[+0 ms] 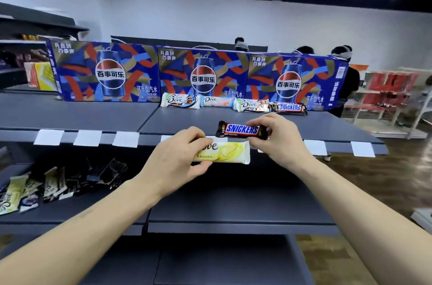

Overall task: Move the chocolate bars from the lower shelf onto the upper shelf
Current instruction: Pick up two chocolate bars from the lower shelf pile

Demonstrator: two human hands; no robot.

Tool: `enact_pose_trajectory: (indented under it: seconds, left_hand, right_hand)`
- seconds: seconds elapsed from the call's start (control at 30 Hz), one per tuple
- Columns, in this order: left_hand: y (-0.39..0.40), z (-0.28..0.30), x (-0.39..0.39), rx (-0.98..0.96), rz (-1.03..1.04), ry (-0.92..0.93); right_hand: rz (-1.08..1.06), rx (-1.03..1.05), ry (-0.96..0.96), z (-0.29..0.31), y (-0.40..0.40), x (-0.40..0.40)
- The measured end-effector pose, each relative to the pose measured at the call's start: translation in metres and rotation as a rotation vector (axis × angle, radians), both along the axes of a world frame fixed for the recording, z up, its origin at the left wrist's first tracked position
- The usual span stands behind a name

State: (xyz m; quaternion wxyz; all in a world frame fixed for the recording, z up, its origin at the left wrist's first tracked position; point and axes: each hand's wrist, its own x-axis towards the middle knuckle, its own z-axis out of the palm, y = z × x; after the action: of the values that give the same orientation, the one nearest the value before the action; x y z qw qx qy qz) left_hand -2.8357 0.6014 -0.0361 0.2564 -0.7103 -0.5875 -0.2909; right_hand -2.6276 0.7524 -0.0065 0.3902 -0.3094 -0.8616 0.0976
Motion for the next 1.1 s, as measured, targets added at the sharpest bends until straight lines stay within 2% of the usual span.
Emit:
enact_pose_trajectory:
  seconds: [0.3,0.7,0.9,1.1]
  left_hand:
    - [0.031,0.002,-0.095,0.003,-0.014,-0.093]
    - [0.04,0.022,-0.285,-0.06,0.003,-0.143]
    - [0.034,0.029,-0.345,-0.053,0.123,-0.028]
    - [0.031,0.035,-0.382,-0.063,0.168,-0.017]
  right_hand:
    - [0.009,0.025,-0.117,0.015,0.031,-0.096]
    - [0.025,0.002,-0.076,0.018,0.056,-0.298]
    - [0.08,0.003,-0.137,0.023,0.056,-0.377]
    - [0.118,-0.014,-0.184,0.02,0.056,-0.426]
